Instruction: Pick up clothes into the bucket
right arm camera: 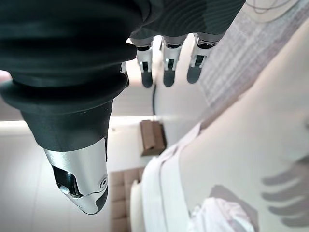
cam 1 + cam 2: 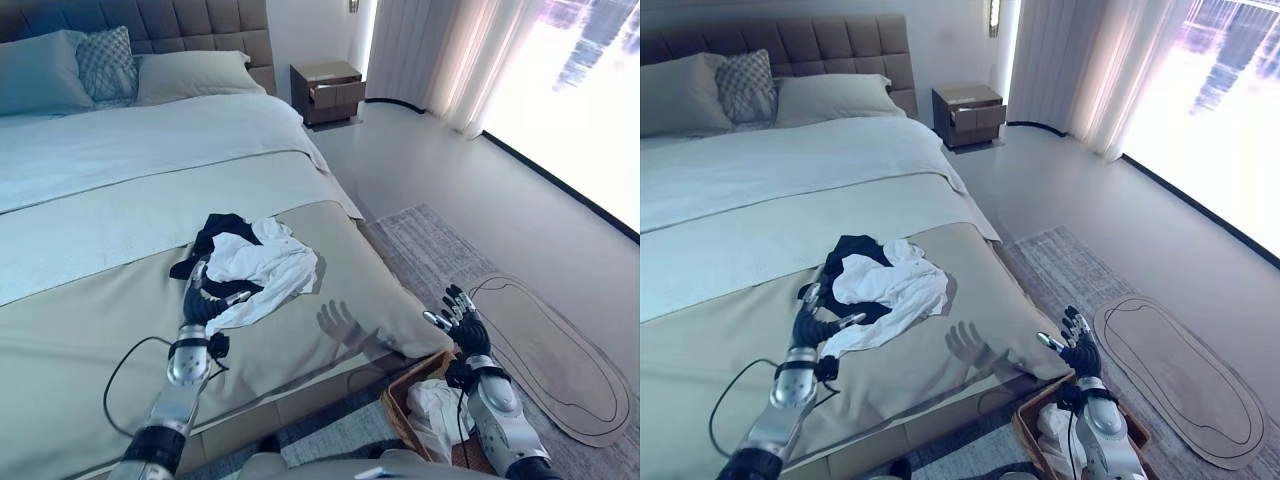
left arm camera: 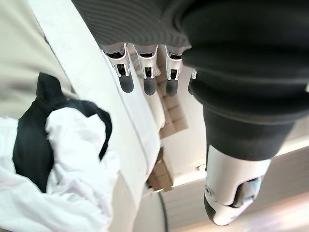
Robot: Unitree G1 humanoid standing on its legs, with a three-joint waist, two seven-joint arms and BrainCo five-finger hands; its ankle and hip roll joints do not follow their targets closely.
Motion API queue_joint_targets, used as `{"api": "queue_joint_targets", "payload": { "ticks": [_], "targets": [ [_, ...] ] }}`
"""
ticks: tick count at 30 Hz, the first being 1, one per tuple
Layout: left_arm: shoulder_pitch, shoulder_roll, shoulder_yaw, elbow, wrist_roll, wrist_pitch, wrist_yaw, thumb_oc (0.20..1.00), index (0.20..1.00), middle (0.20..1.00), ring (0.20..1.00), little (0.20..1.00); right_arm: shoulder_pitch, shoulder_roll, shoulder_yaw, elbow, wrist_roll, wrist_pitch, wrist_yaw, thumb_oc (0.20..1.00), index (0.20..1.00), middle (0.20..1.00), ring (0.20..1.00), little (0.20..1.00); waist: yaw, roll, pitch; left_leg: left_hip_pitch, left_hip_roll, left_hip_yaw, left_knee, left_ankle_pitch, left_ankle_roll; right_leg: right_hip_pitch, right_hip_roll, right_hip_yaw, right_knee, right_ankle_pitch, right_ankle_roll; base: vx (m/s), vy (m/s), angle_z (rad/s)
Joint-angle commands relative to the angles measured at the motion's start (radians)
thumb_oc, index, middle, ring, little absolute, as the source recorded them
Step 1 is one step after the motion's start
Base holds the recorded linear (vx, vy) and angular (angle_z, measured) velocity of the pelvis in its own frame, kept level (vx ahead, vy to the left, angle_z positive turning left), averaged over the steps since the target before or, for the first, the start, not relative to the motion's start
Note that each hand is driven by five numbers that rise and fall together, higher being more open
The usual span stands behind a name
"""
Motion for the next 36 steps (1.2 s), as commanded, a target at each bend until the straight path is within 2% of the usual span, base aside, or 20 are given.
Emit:
{"api": "queue_joint_targets", "payload": {
  "ticks": [1,3,4,5,9,10,12,15,22,27,29,36],
  "targets": [
    [-0.133,0.081,0.017,0.015,0.085,-0.025,0.069,1.0,1.0,1.0,1.0,1.0,-0.073,-0.009,0.004,-0.1,0.022,-0.066,-0.005,1.0,1.0,1.0,1.0,1.0,-0.018,-0.047,0.057,-0.088,-0.001,0.063,0.075,-0.029,-0.015,-0.039,-0.031,0.043,-0.073,0.134,0.031,-0.06,0.091,-0.23],
    [-0.16,0.092,0.009,0.034,0.098,-0.028,0.085,1.0,1.0,1.0,1.0,1.0,-0.089,-0.01,0.012,-0.099,0.017,-0.067,-0.008,1.0,1.0,1.0,1.0,1.0,-0.025,-0.037,0.069,-0.089,0.0,0.083,0.059,-0.027,-0.007,-0.071,-0.036,0.055,-0.055,0.131,0.036,-0.18,0.216,-0.31],
    [-0.222,0.114,-0.012,0.052,0.109,-0.024,0.115,1.0,1.0,1.0,1.0,1.0,-0.135,-0.025,0.027,-0.108,0.011,-0.072,-0.025,1.0,1.0,1.0,1.0,1.0,-0.041,-0.03,0.129,-0.137,-0.016,0.107,0.075,-0.024,0.01,-0.162,-0.061,0.086,0.007,0.134,0.04,-0.25,0.269,-0.32],
    [-0.225,0.115,-0.012,0.054,0.109,-0.025,0.115,1.0,1.0,1.0,1.0,1.0,-0.137,-0.025,0.027,-0.108,0.011,-0.072,-0.025,1.0,1.0,1.0,1.0,1.0,-0.039,-0.03,0.128,-0.142,-0.016,0.109,0.078,-0.025,0.01,-0.169,-0.062,0.089,0.012,0.132,0.041,-0.28,0.262,-0.34],
    [-0.291,0.158,-0.005,0.046,0.135,-0.007,0.172,1.0,1.0,1.0,1.0,1.0,-0.203,-0.026,0.056,-0.117,0.008,-0.074,-0.051,1.0,1.0,1.0,1.0,1.0,-0.035,-0.045,0.206,-0.246,-0.017,0.159,0.127,-0.028,0.024,-0.308,-0.079,0.129,0.049,0.161,0.047,-0.17,0.14,-0.29],
    [-0.337,0.184,-0.004,0.066,0.153,0.011,0.204,1.0,1.0,1.0,1.0,1.0,-0.234,-0.025,0.071,-0.138,0.009,-0.077,-0.059,1.0,1.0,1.0,1.0,1.0,-0.037,-0.059,0.237,-0.293,-0.013,0.176,0.148,-0.03,0.028,-0.354,-0.081,0.129,0.047,0.178,0.056,-0.14,0.096,-0.43],
    [-0.355,0.194,-0.002,0.065,0.158,0.018,0.215,1.0,1.0,1.0,1.0,1.0,-0.239,-0.029,0.072,-0.149,0.01,-0.074,-0.061,1.0,1.0,1.0,1.0,1.0,-0.036,-0.066,0.248,-0.322,-0.011,0.181,0.166,-0.033,0.029,-0.379,-0.085,0.127,0.049,0.185,0.059,-0.07,0.059,-0.42],
    [-0.434,0.246,-0.006,0.108,0.19,0.049,0.27,1.0,1.0,1.0,1.0,1.0,-0.271,-0.03,0.082,-0.173,0.009,-0.084,-0.078,1.0,1.0,1.0,1.0,1.0,-0.043,-0.09,0.304,-0.412,-0.006,0.188,0.205,-0.036,0.028,-0.462,-0.096,0.106,0.065,0.203,0.07,-0.05,0.035,-0.09],
    [-0.576,0.334,-0.04,0.184,0.219,0.099,0.319,1.0,1.0,1.0,1.0,1.0,-0.341,-0.056,0.078,-0.206,0.0,-0.097,-0.112,1.0,1.0,1.0,1.0,1.0,-0.055,-0.108,0.373,-0.577,-0.006,0.176,0.36,-0.093,0.036,-0.6,-0.104,0.084,0.154,0.196,0.074,-0.03,0.023,-0.04],
    [-0.662,0.355,-0.078,0.258,0.227,0.135,0.337,1.0,1.0,1.0,1.0,1.0,-0.352,-0.067,0.064,-0.227,-0.006,-0.109,-0.125,1.0,1.0,1.0,1.0,1.0,-0.071,-0.102,0.382,-0.661,-0.011,0.16,0.432,-0.121,0.04,-0.674,-0.101,0.09,0.212,0.174,0.066,0.0,0.009,0.06],
    [-0.705,0.36,-0.099,0.323,0.253,0.174,0.349,1.0,1.0,1.0,1.0,1.0,-0.349,-0.068,0.058,-0.232,-0.014,-0.114,-0.129,1.0,1.0,1.0,1.0,1.0,-0.082,-0.097,0.373,-0.699,-0.013,0.153,0.454,-0.128,0.042,-0.711,-0.099,0.095,0.23,0.164,0.061,0.03,0.022,0.12],
    [-0.768,0.389,-0.134,0.454,0.285,0.225,0.34,1.0,1.0,1.0,1.0,1.0,-0.34,-0.078,0.052,-0.256,-0.015,-0.119,-0.111,1.0,1.0,1.0,1.0,1.0,-0.098,-0.095,0.346,-0.754,-0.015,0.151,0.461,-0.129,0.044,-0.775,-0.09,0.099,0.237,0.168,0.058,0.0,0.011,-0.01]
  ]
}}
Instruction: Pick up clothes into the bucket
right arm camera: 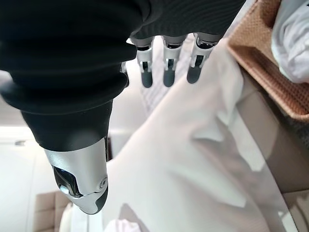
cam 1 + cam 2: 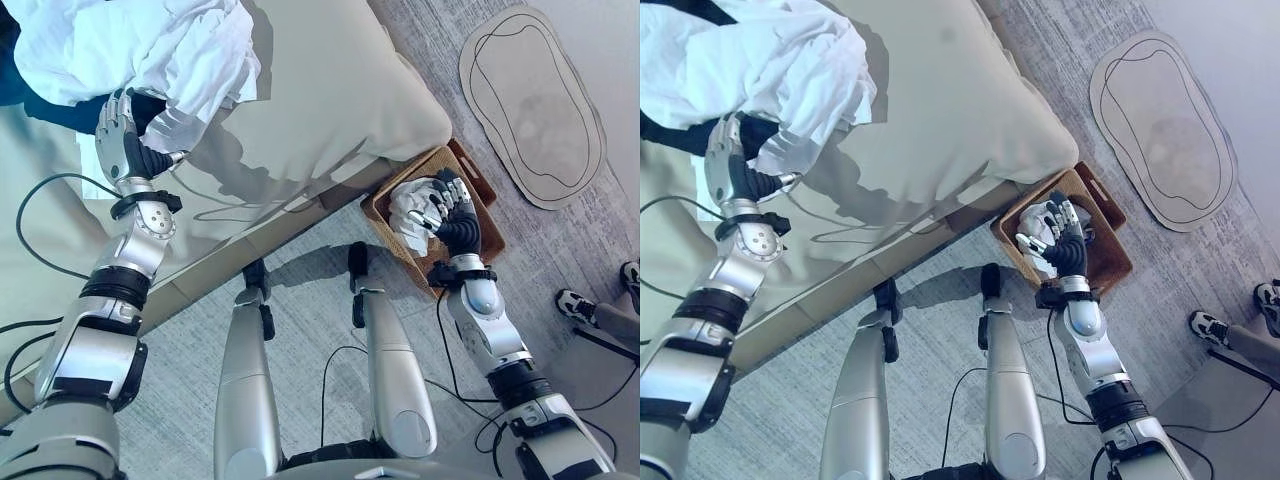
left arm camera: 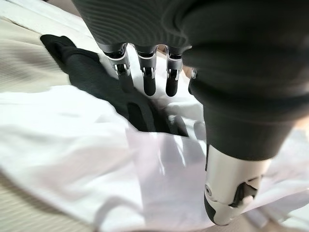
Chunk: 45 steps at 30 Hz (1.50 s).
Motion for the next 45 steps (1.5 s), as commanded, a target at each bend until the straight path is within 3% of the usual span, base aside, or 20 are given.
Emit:
{"api": "queue_joint_targets", "payload": {
  "ticks": [1,7,8,10,19,33,40,43,45],
  "targets": [
    [-0.043,0.06,0.003,0.083,0.046,0.018,0.028,1.0,1.0,1.0,1.0,1.0,0.05,-0.032,-0.029,-0.118,-0.009,-0.073,0.009,1.0,1.0,1.0,1.0,1.0,-0.008,-0.01,-0.069,-0.06,0.003,0.016,0.103,-0.068,0.035,-0.019,-0.042,-0.034,-0.07,0.096,0.044,0.0,0.0,0.0],
    [-0.085,0.073,-0.031,0.145,0.051,0.027,-0.013,1.0,1.0,1.0,1.0,1.0,0.055,-0.039,-0.034,-0.124,-0.009,-0.074,0.023,1.0,1.0,1.0,1.0,1.0,-0.016,-0.008,-0.083,-0.094,-0.001,0.009,0.096,-0.058,0.033,-0.048,-0.044,-0.041,-0.075,0.105,0.047,-0.01,-0.003,-0.02],
    [-0.081,0.075,-0.046,0.146,0.068,0.026,-0.035,0.903,0.903,0.903,0.903,0.903,0.061,-0.037,-0.038,-0.123,-0.009,-0.076,0.026,1.0,1.0,1.0,1.0,1.0,-0.016,-0.008,-0.085,-0.098,-0.001,0.008,0.093,-0.055,0.033,-0.052,-0.043,-0.042,-0.077,0.107,0.047,0.0,0.0,0.0],
    [-0.071,0.071,-0.051,0.145,0.08,0.024,-0.056,0.2,0.2,0.2,0.2,0.2,0.067,-0.036,-0.045,-0.123,-0.008,-0.076,0.034,1.0,1.0,1.0,1.0,1.0,-0.016,-0.006,-0.086,-0.098,-0.003,0.008,0.088,-0.054,0.033,-0.055,-0.045,-0.042,-0.077,0.107,0.047,0.0,0.0,0.0],
    [-0.081,0.054,-0.073,0.22,0.079,0.032,-0.127,0.2,0.2,0.2,0.2,0.2,0.082,-0.034,-0.053,-0.134,0.017,-0.077,0.066,1.0,1.0,1.0,1.0,1.0,-0.023,-0.006,-0.1,-0.104,-0.004,0.005,0.078,-0.047,0.033,-0.057,-0.044,-0.043,-0.092,0.115,0.05,0.0,0.0,0.0],
    [-0.017,0.049,-0.034,0.089,0.06,-0.019,-0.123,0.2,0.2,0.2,0.2,0.2,0.092,-0.024,-0.057,-0.101,0.014,-0.074,0.073,1.0,1.0,1.0,1.0,1.0,-0.008,0.002,-0.116,-0.04,-0.013,0.008,0.019,-0.027,0.028,0.008,-0.056,-0.059,-0.136,0.125,0.051,0.0,0.0,0.01],
    [0.103,-0.107,0.069,-0.194,-0.179,-0.137,-0.185,0.2,0.2,0.2,0.2,0.2,0.108,-0.004,-0.076,-0.047,0.012,-0.048,0.063,1.0,1.0,1.0,1.0,1.0,0.022,0.019,-0.129,0.117,-0.039,0.004,-0.091,-0.002,0.025,0.161,-0.081,-0.08,-0.211,0.143,0.052,0.03,-0.021,0.08],
    [0.115,-0.199,0.028,-0.359,-0.314,-0.216,-0.224,0.2,0.2,0.2,0.2,0.2,0.109,0.01,-0.089,-0.009,0.018,-0.04,0.057,1.0,1.0,1.0,1.0,1.0,0.029,0.032,-0.141,0.205,-0.051,-0.009,-0.163,0.025,0.02,0.254,-0.092,-0.094,-0.262,0.151,0.052,0.05,-0.01,0.25],
    [0.092,-0.236,0.005,-0.396,-0.387,-0.234,-0.252,0.2,0.2,0.2,0.2,0.2,0.112,0.015,-0.08,0.0,0.019,-0.034,0.056,1.0,1.0,1.0,1.0,1.0,0.026,0.035,-0.15,0.237,-0.054,-0.01,-0.191,0.036,0.018,0.294,-0.095,-0.103,-0.29,0.156,0.052,0.03,-0.001,0.17]
  ]
}}
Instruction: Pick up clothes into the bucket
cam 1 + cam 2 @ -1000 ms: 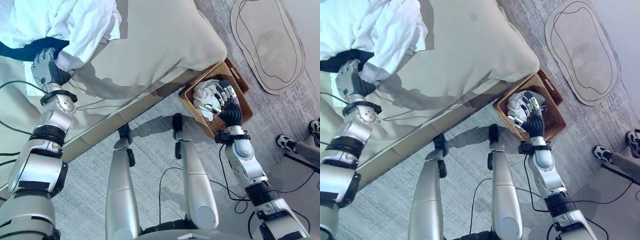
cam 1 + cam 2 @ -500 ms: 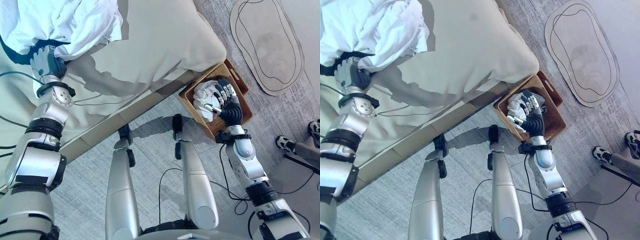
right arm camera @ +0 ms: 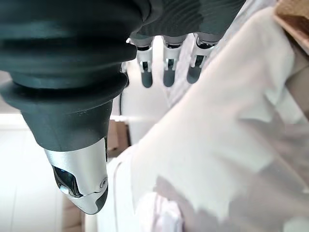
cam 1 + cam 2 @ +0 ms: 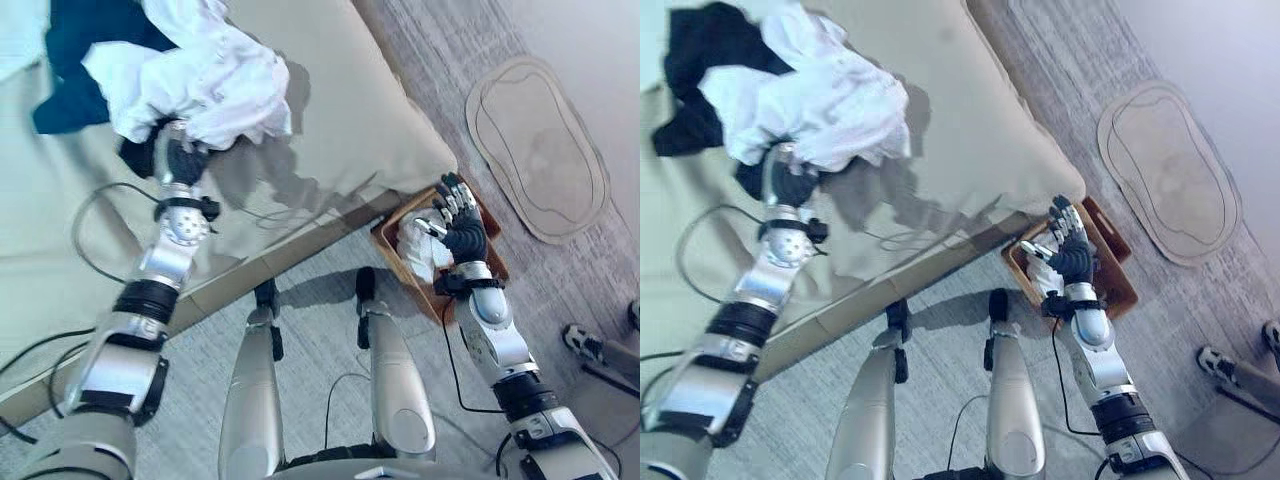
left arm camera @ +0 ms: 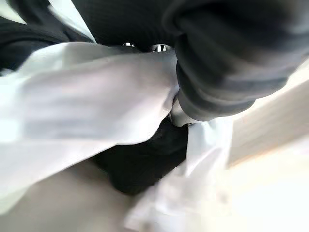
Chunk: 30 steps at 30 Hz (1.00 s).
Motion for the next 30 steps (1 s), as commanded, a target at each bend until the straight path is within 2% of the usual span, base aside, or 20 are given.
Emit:
{"api": "queue_joint_targets", "payload": {
  "ticks": [1,2,5,13,15,26,30],
  "targets": [
    [-0.028,-0.039,-0.004,-0.029,-0.118,-0.116,-0.036,0.2,0.2,0.2,0.2,0.2,0.051,0.003,-0.033,-0.015,0.017,-0.024,-0.009,1.0,1.0,1.0,1.0,1.0,-0.017,0.025,-0.103,-0.016,-0.006,0.018,0.016,-0.014,0.006,0.039,-0.044,-0.03,-0.149,0.152,0.042,0.04,-0.009,0.1],
    [-0.065,-0.067,-0.033,-0.038,-0.187,-0.125,-0.069,0.2,0.2,0.2,0.2,0.2,0.053,0.006,-0.025,0.005,0.022,-0.017,-0.002,1.0,1.0,1.0,1.0,1.0,-0.02,0.027,-0.111,0.01,-0.005,0.015,-0.002,-0.012,0.004,0.067,-0.044,-0.036,-0.161,0.153,0.044,0.01,-0.006,0.11],
    [-0.139,-0.113,-0.085,-0.065,-0.259,-0.122,-0.103,0.2,0.2,0.2,0.2,0.2,0.058,0.007,-0.013,0.012,0.029,-0.003,0.002,1.0,1.0,1.0,1.0,1.0,-0.028,0.031,-0.126,0.046,-0.005,0.013,-0.034,0.002,0.003,0.106,-0.042,-0.044,-0.187,0.159,0.046,0.04,-0.013,0.13],
    [-0.308,-0.203,-0.182,-0.079,-0.377,-0.108,-0.163,0.2,0.2,0.2,0.2,0.2,0.086,-0.002,-0.006,0.021,0.047,0.022,0.029,1.0,1.0,1.0,1.0,1.0,-0.052,0.04,-0.158,0.081,-0.005,0.012,-0.051,0.008,0.008,0.14,-0.047,-0.043,-0.201,0.164,0.051,0.03,-0.008,0.04],
    [-0.387,-0.28,-0.239,-0.089,-0.453,-0.104,-0.19,0.2,0.2,0.2,0.2,0.2,0.098,-0.009,-0.002,0.018,0.049,0.032,0.034,1.0,1.0,1.0,1.0,1.0,-0.066,0.05,-0.17,0.096,-0.004,0.013,-0.036,-0.008,0.014,0.158,-0.044,-0.037,-0.198,0.155,0.051,0.05,-0.022,0.02],
    [-0.45,-0.46,-0.316,-0.088,-0.592,-0.108,-0.22,0.2,0.2,0.2,0.2,0.2,0.089,-0.014,0.025,0.016,0.06,0.045,0.029,1.0,1.0,1.0,1.0,1.0,-0.103,0.062,-0.199,0.113,0.0,0.029,-0.046,-0.008,0.022,0.155,-0.042,-0.009,-0.203,0.155,0.05,0.02,0.002,-0.05],
    [-0.448,-0.462,-0.317,-0.081,-0.57,-0.1,-0.214,0.2,0.2,0.2,0.2,0.2,0.086,-0.02,0.031,0.006,0.059,0.046,0.027,1.0,1.0,1.0,1.0,1.0,-0.11,0.06,-0.201,0.113,0.002,0.038,-0.047,-0.009,0.025,0.15,-0.039,0.0,-0.203,0.156,0.05,0.0,0.003,-0.07]
  ]
}}
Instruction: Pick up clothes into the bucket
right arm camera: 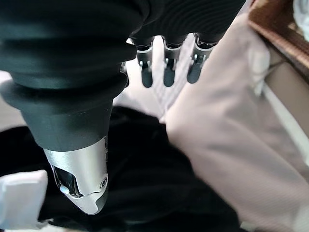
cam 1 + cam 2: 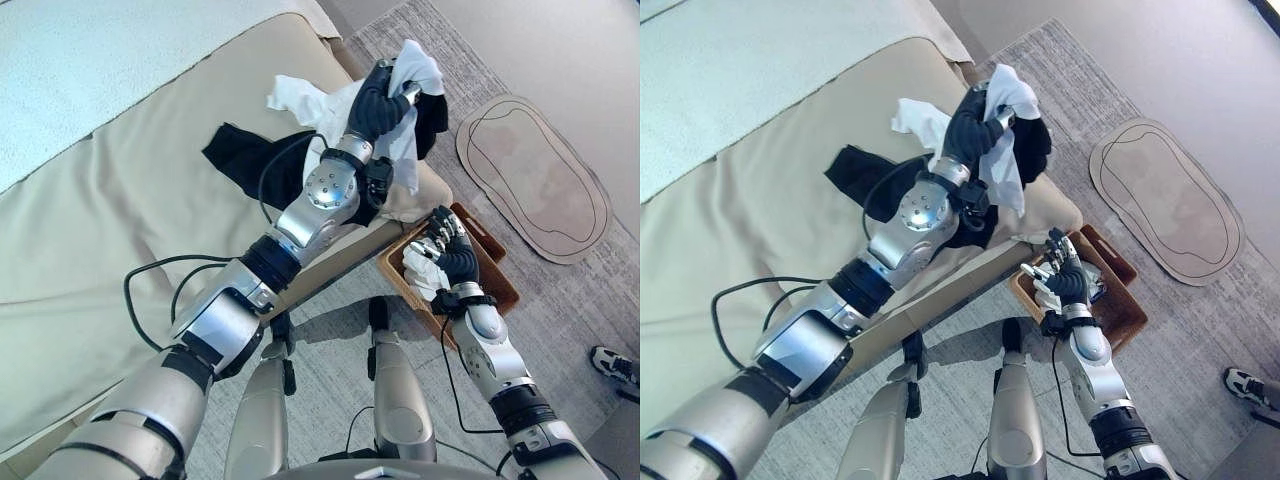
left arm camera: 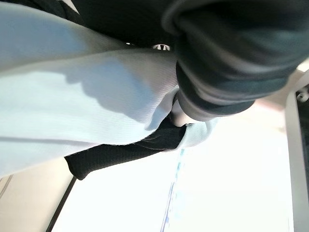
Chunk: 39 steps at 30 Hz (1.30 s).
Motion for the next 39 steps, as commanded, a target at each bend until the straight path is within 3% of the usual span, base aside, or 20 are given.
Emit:
{"api": "queue_joint_targets", "payload": {
  "ticks": [1,13,14,18,21,28,35,39],
  "targets": [
    [-0.077,-0.072,0.048,-0.03,0.024,-0.078,-0.02,0.2,0.2,0.2,0.2,0.2,0.043,-0.041,0.017,-0.03,0.027,-0.029,-0.001,1.0,1.0,1.0,1.0,1.0,-0.004,0.018,-0.142,-0.018,0.043,0.026,0.035,-0.029,0.019,-0.009,-0.002,0.003,-0.069,0.111,0.009,0.0,0.005,-0.12],
    [-0.014,0.103,0.175,0.044,0.256,-0.062,0.097,0.2,0.2,0.2,0.2,0.2,0.077,-0.044,-0.001,-0.035,-0.006,-0.042,-0.004,1.0,1.0,1.0,1.0,1.0,0.005,0.006,-0.127,-0.05,0.044,0.027,0.043,-0.026,0.018,-0.039,-0.001,-0.002,-0.064,0.111,0.006,0.0,-0.004,-0.03],
    [-0.006,0.154,0.208,0.056,0.313,-0.059,0.129,0.2,0.2,0.2,0.2,0.2,0.087,-0.044,-0.005,-0.031,-0.014,-0.045,-0.002,1.0,1.0,1.0,1.0,1.0,0.009,0.004,-0.123,-0.055,0.044,0.027,0.046,-0.027,0.017,-0.041,-0.001,-0.003,-0.063,0.112,0.006,0.0,0.0,0.0],
    [0.008,0.216,0.264,0.067,0.359,-0.058,0.176,0.2,0.2,0.2,0.2,0.2,0.099,-0.044,-0.011,-0.035,-0.017,-0.053,0.004,1.0,1.0,1.0,1.0,1.0,0.014,0.001,-0.119,-0.063,0.042,0.027,0.052,-0.03,0.015,-0.043,-0.004,-0.009,-0.063,0.112,0.008,0.0,0.0,0.0],
    [0.045,0.336,0.339,0.073,0.479,-0.039,0.257,0.2,0.2,0.2,0.2,0.2,0.119,-0.042,-0.023,-0.038,-0.016,-0.067,0.019,1.0,1.0,1.0,1.0,1.0,0.027,-0.001,-0.115,-0.065,0.046,0.025,0.063,-0.042,0.012,-0.038,-0.003,-0.013,-0.063,0.107,0.008,0.0,0.0,0.0],
    [0.12,0.494,0.419,0.143,0.576,-0.001,0.294,0.2,0.2,0.2,0.2,0.2,0.13,-0.047,-0.03,-0.04,0.001,-0.078,0.038,1.0,1.0,1.0,1.0,1.0,0.043,-0.006,-0.113,-0.083,0.043,0.025,0.074,-0.041,0.009,-0.042,-0.007,-0.021,-0.063,0.108,0.01,0.0,-0.001,0.04],
    [0.167,0.548,0.409,0.253,0.671,0.033,0.32,0.2,0.2,0.2,0.2,0.2,0.111,-0.06,-0.008,-0.071,0.01,-0.085,0.043,1.0,1.0,1.0,1.0,1.0,0.047,-0.032,-0.066,-0.125,0.054,0.042,0.134,-0.067,0.013,-0.097,0.006,-0.008,-0.013,0.095,0.006,-0.03,0.015,-0.01],
    [0.204,0.531,0.427,0.267,0.703,0.05,0.329,0.2,0.2,0.2,0.2,0.2,0.11,-0.066,-0.019,-0.084,0.002,-0.087,0.036,1.0,1.0,1.0,1.0,1.0,0.044,-0.044,-0.034,-0.165,0.059,0.051,0.191,-0.088,0.02,-0.141,0.013,0.006,0.033,0.085,0.002,-0.06,0.028,-0.11]
  ]
}}
